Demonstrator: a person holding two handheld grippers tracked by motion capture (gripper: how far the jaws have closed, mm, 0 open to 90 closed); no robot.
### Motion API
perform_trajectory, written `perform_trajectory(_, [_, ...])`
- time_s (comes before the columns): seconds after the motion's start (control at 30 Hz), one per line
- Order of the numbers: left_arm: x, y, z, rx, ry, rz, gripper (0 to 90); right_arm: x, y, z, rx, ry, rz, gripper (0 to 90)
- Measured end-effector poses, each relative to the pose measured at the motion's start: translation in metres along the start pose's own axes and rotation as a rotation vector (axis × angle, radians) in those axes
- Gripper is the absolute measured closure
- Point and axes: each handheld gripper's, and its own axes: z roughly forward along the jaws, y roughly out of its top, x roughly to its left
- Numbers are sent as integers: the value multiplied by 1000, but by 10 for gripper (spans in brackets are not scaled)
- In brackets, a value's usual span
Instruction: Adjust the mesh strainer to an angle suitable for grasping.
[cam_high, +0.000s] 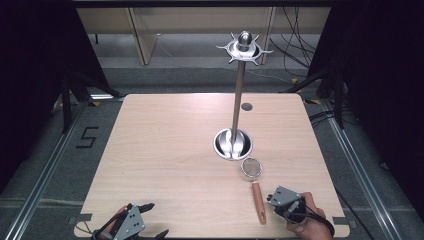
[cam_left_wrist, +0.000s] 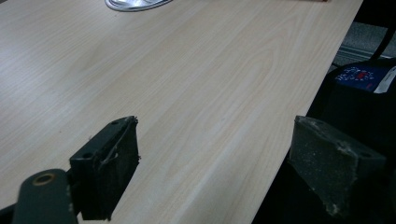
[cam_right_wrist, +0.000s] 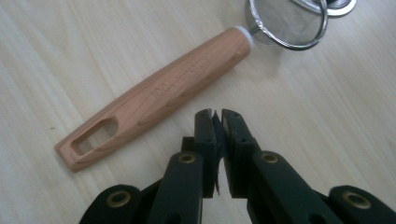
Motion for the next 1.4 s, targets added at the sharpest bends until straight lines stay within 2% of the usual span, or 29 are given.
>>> perform_trajectory(0.07, [1, 0, -1, 15, 3, 15, 151, 2, 1, 2, 4, 6, -8, 866])
perform_trajectory(0.17, [1, 0, 0, 10, 6, 27, 151, 6, 1, 2, 26, 16, 22, 873])
perform_trajectory(0.2, [0, 0, 0, -1, 1, 4, 151, 4, 2, 4, 14, 30, -21, 873])
perform_trajectory(0.23, [1, 0, 0, 12, -1, 5, 151, 6, 1, 3, 23, 21, 12, 874])
perform_trajectory(0.27, [1, 0, 0, 11, 10, 19, 151, 7, 1, 3, 23, 23, 15, 875])
perform_trajectory(0.37, [0, 0, 0, -3, 4, 4, 151, 8, 2, 4, 23, 42, 25, 876])
perform_trajectory(0.4, [1, 0, 0, 8, 9, 15, 151, 8, 2, 3, 27, 50, 25, 876])
perform_trajectory(0.43, [1, 0, 0, 12, 11, 20, 151, 7, 3, 5, -1, 51, -9, 876])
perform_trajectory(0.47, [1, 0, 0, 11, 12, 21, 151, 9, 3, 4, 17, 57, 25, 878])
perform_trajectory(0.5, [1, 0, 0, 10, 9, 20, 151, 9, 3, 5, 3, 59, 6, 879])
perform_trajectory(0.53, [1, 0, 0, 9, 8, 16, 151, 10, 3, 5, 13, 67, 27, 879])
perform_trajectory(0.57, [1, 0, 0, 12, 9, 20, 151, 10, 3, 5, 13, 67, 27, 879])
perform_trajectory(0.6, [1, 0, 0, 4, 5, 10, 151, 9, 4, 6, -4, 75, -4, 879])
perform_trajectory(0.63, [1, 0, 0, 10, 1, 6, 151, 11, 6, 7, -5, 113, -12, 878])
perform_trajectory(0.67, [1, 0, 0, 9, 1, 5, 151, 13, 6, 6, 0, 112, 8, 877])
perform_trajectory(0.73, [1, 0, 0, 4, 7, 8, 151, 17, 8, 8, -20, 124, -12, 875])
perform_trajectory(0.8, [1, 0, 1, 3, 10, 11, 151, 19, 9, 9, -24, 123, -8, 874])
perform_trajectory(0.87, [1, 0, 1, 1, 9, 9, 151, 23, 15, 12, -41, 146, -23, 870])
perform_trajectory(0.9, [1, 0, 1, 1, 9, 9, 151, 25, 17, 11, -29, 147, 0, 870])
perform_trajectory(0.97, [1, 0, 1, 1, 9, 7, 151, 27, 20, 12, -36, 150, -4, 870])
perform_trajectory(1.0, [1, 0, 1, 1, 9, 8, 151, 31, 27, 14, -50, 184, -19, 866])
perform_trajectory(1.07, [1, -1, 1, -1, 9, 4, 149, 34, 33, 17, -36, 160, -40, 863])
perform_trajectory(1.1, [1, -1, 2, -3, 7, 1, 149, 34, 35, 19, -39, 175, -68, 861])
perform_trajectory(1.2, [1, -1, 1, -3, 4, 1, 149, 34, 42, 23, -43, 201, -96, 859])
perform_trajectory(1.27, [1, 0, 1, 9, -3, 1, 149, 36, 48, 26, -54, 206, -84, 857])
perform_trajectory(1.3, [1, 0, 1, 0, 9, 6, 149, 35, 52, 27, -50, 202, -101, 858])
perform_trajectory(1.33, [1, 0, 1, 1, 7, 7, 150, 39, 55, 28, -39, 207, -57, 857])
perform_trajectory(1.37, [1, 0, 1, 1, 6, 6, 150, 39, 59, 31, -46, 213, -101, 856])
perform_trajectory(1.4, [2, 0, 1, 5, 0, 4, 151, 40, 63, 34, -47, 209, -103, 855])
